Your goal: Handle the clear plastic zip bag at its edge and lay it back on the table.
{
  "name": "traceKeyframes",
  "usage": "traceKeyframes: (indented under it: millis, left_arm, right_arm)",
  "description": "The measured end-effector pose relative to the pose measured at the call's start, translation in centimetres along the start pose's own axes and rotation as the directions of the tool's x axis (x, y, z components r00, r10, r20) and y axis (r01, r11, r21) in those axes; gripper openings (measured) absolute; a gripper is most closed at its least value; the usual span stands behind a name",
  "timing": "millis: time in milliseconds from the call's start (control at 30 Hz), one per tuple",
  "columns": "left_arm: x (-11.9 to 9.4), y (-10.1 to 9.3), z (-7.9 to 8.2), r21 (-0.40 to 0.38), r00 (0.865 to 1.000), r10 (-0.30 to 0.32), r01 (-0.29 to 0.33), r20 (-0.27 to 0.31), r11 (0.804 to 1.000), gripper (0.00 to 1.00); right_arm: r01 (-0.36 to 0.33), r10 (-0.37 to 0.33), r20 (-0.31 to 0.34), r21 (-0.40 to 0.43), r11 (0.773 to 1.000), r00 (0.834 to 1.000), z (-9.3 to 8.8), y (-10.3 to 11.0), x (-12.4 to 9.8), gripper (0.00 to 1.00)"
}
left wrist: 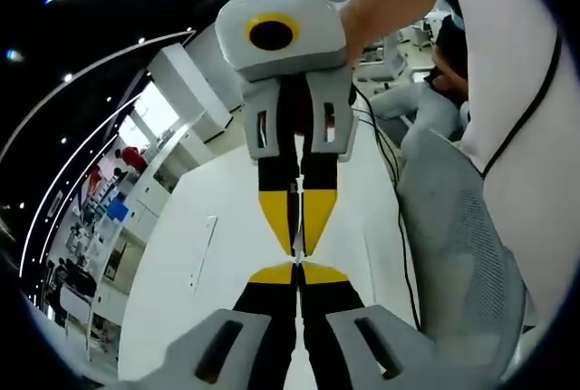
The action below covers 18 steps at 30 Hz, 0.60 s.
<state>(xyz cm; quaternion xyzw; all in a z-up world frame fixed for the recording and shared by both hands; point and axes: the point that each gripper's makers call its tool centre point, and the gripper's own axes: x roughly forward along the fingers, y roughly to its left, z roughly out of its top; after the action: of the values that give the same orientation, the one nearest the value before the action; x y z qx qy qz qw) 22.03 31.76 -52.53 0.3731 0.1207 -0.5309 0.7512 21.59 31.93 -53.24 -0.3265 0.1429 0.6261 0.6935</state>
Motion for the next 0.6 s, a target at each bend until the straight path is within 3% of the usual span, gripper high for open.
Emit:
traceKeyframes:
  millis: [600]
  left_arm:
    - [0.08,-0.64,0.25,-0.001,1.0,-0.007,0.007,0.011,1.0,0.0]
  right_arm:
    - [-0.011,0.011,-0.008,-0.014,1.0,1.0,-0.18,0.6,-0.17,0.0]
